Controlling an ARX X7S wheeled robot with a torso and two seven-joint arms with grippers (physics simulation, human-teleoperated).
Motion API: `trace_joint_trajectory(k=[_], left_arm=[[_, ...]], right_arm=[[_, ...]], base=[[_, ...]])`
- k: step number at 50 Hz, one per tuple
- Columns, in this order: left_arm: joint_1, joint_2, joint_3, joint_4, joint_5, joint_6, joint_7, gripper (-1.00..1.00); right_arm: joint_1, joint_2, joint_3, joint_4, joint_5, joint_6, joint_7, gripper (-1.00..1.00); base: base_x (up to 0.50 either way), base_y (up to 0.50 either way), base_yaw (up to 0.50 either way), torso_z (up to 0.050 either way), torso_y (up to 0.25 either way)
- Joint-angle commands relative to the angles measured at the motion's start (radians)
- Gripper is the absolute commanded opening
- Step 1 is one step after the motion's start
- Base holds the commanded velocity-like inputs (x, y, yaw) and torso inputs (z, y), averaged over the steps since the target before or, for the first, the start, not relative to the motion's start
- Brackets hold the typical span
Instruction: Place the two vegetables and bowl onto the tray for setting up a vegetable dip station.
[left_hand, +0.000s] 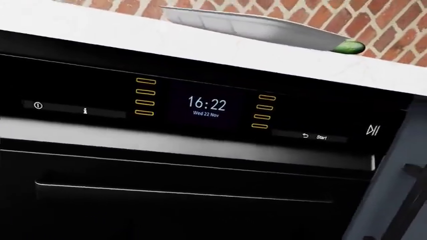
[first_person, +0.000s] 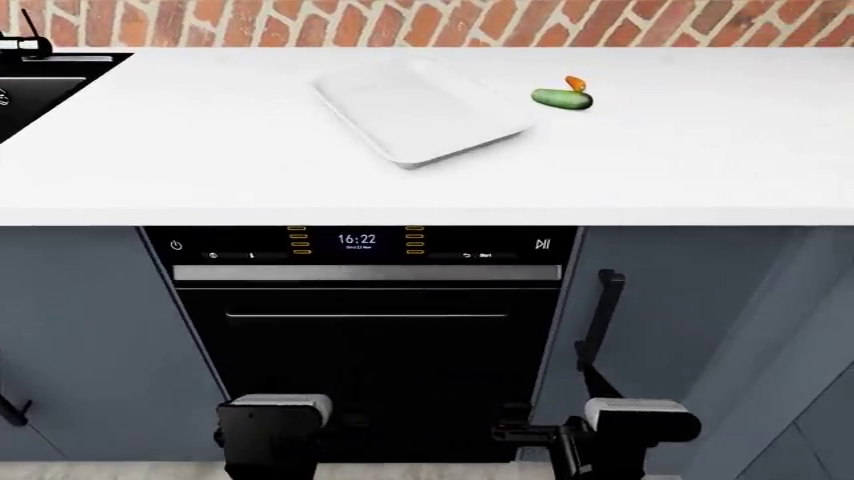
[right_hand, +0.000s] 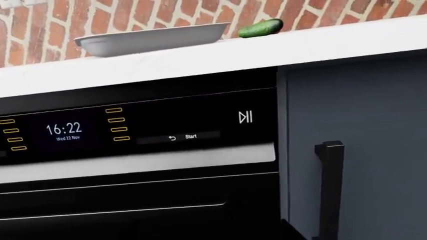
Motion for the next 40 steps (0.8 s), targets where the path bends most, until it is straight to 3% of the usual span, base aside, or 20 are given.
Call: trace_joint_trajectory(k=[1, 8, 20, 22, 24, 26, 27, 30, 35, 40], left_arm=[[0.046, 0.131, -0.206, 0.08, 0.218, -0.157, 0.115, 1.0], [0.048, 0.114, -0.206, 0.09, 0.131, -0.196, 0.131, 1.0], [0.037, 0.087, -0.169, 0.057, 0.163, -0.198, 0.081, 1.0], [0.041, 0.081, -0.171, 0.139, 0.153, -0.206, 0.075, 1.0], [0.032, 0.025, -0.117, 0.304, 0.245, -0.207, 0.072, 1.0], [-0.056, 0.015, -0.125, 0.434, 0.27, -0.294, 0.04, 1.0], [-0.167, 0.033, -0.156, 0.536, 0.203, -0.4, 0.041, 1.0], [-0.316, 0.05, -0.176, 0.635, 0.153, -0.504, 0.024, 1.0], [-0.571, 0.069, -0.232, 0.762, 0.079, -0.62, -0.016, 1.0], [-0.717, 0.086, -0.271, 0.834, 0.022, -0.683, -0.047, 1.0]], right_arm=[[-0.016, -0.102, 0.118, -0.02, -0.12, 0.052, -0.129, 1.0], [-0.027, -0.071, 0.074, -0.022, -0.153, 0.031, -0.106, 1.0], [-0.024, -0.055, 0.055, -0.03, -0.114, 0.07, -0.094, 1.0], [-0.03, -0.05, 0.046, -0.068, -0.13, 0.06, -0.082, 1.0], [-0.004, -0.035, 0.021, -0.179, -0.236, 0.184, -0.018, 1.0], [0.059, -0.022, 0.033, -0.312, -0.24, 0.285, -0.013, 1.0], [0.147, -0.016, 0.046, -0.426, -0.252, 0.361, -0.005, 1.0], [0.302, -0.007, 0.054, -0.544, -0.306, 0.475, 0.023, 1.0], [0.535, 0.01, 0.042, -0.797, -0.381, 0.699, 0.018, 1.0], [0.615, 0.022, 0.051, -0.913, -0.402, 0.8, 0.007, 1.0]], base=[[0.0, 0.0, 0.0, 0.0, 0.0], [0.0, 0.0, 0.0, 0.0, 0.0], [0.0, 0.0, 0.0, 0.0, 0.0], [0.0, 0.0, 0.0, 0.0, 0.0], [0.0, 0.0, 0.0, 0.0, 0.0], [0.0, 0.0, 0.0, 0.0, 0.0], [0.0, 0.0, 0.0, 0.0, 0.0], [0.0, 0.0, 0.0, 0.0, 0.0], [0.0, 0.0, 0.0, 0.0, 0.0], [0.0, 0.0, 0.0, 0.0, 0.0]])
